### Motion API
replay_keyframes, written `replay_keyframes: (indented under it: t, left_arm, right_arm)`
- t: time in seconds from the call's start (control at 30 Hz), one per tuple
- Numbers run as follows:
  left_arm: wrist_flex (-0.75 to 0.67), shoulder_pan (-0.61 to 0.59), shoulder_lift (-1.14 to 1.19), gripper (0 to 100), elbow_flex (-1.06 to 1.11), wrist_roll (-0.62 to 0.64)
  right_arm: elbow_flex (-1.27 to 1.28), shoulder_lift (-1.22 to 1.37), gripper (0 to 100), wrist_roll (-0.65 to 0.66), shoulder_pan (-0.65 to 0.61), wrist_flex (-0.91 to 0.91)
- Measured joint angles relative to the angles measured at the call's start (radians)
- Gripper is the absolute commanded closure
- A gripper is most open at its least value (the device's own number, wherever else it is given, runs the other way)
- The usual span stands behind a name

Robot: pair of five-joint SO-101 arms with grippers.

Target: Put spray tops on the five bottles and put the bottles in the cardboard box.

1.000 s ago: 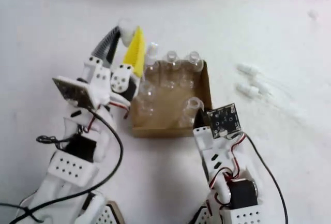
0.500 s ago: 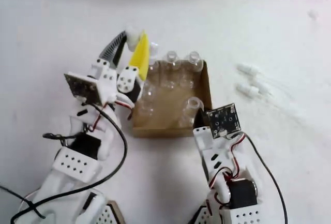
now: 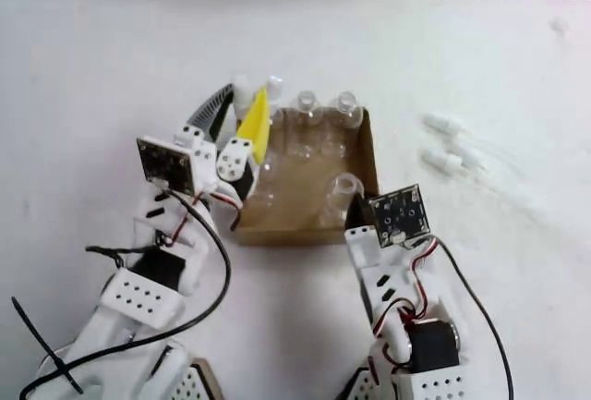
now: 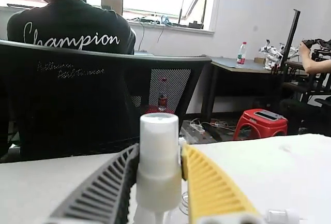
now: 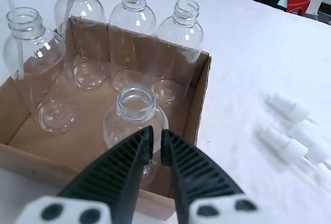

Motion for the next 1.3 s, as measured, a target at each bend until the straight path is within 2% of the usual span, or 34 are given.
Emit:
replay_keyframes:
  t: [0.27,0.7,1.3]
  left_arm:
    - [0.000,0.005,0.000,98,0.014,0.068]
    - [-0.074,0.054,0.000,98,0.100,0.074]
    - [-0.075,0.049,0.000,98,0.161,0.074]
  right_arm:
    - [0.000,0.000,98.2,0.000,0.000,0.000]
    - [0.000,0.000,98.2,0.000,0.000,0.000]
    - [0.000,0.000,98.2,0.000,0.000,0.000]
